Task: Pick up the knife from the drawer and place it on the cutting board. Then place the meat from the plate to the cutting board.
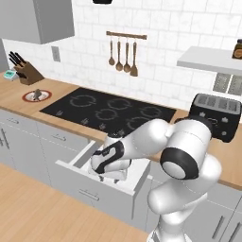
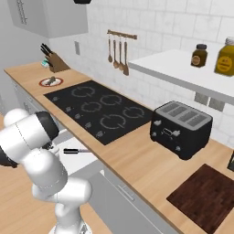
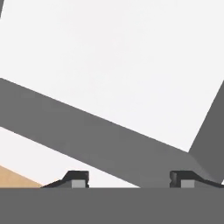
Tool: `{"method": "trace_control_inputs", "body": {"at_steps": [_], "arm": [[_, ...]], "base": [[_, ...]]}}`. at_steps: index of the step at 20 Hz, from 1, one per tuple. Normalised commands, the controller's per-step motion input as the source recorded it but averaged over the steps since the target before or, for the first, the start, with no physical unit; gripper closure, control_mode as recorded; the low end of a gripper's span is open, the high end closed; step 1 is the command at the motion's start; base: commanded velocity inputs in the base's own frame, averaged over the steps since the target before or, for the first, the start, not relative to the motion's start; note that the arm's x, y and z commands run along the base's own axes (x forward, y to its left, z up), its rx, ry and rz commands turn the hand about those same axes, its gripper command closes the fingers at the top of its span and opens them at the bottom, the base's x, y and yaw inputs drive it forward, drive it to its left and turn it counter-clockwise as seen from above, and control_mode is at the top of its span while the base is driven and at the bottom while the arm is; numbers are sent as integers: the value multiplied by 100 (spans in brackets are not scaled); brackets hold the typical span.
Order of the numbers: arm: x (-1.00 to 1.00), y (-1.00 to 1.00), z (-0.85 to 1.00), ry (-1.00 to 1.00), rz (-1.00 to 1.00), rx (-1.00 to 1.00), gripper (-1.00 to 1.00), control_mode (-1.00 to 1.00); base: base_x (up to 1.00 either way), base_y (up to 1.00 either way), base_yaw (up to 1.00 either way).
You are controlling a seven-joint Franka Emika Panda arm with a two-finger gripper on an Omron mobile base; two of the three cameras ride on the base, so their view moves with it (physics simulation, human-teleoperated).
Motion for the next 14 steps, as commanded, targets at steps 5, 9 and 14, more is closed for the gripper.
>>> {"method": "trace_control_inputs", "body": {"at_steps": [5, 9, 14], "arm": [[-27, 68, -34, 7, 4, 5, -100, -100], [-39, 83, -42, 5, 5, 5, -100, -100], [-40, 86, -38, 4, 4, 3, -100, -100]], "base": [[0, 0, 0], [0, 0, 0], [0, 0, 0]]}}
